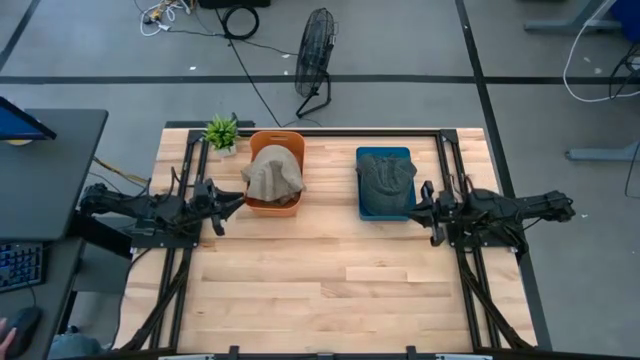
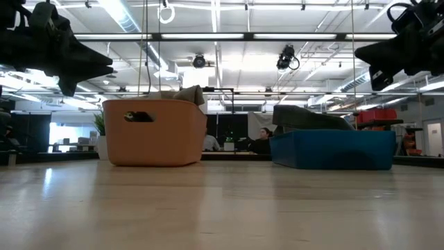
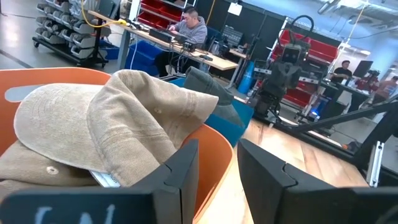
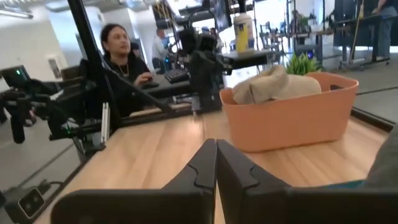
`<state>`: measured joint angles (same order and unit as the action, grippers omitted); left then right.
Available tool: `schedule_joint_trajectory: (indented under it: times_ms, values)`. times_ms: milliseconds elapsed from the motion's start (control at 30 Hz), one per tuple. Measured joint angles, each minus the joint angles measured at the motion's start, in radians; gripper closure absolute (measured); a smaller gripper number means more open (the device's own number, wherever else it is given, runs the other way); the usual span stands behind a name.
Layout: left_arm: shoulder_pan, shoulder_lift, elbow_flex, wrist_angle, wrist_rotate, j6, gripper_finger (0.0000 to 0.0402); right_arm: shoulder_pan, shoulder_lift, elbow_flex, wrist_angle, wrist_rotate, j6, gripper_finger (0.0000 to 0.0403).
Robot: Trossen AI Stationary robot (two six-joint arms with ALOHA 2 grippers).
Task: Pick & Place hat
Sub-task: Return to Home Position
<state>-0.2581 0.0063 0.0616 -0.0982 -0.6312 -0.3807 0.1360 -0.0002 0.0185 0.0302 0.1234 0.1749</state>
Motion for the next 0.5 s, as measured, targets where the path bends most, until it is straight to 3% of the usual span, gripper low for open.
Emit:
schedule_joint_trajectory:
  times_ms: [500]
  values:
    - [0.000,0.000,-0.001,-0.001,0.000,-0.001,0.0287,0.000,0.002,0.001,-0.006,0.000,-0.026,0.0386]
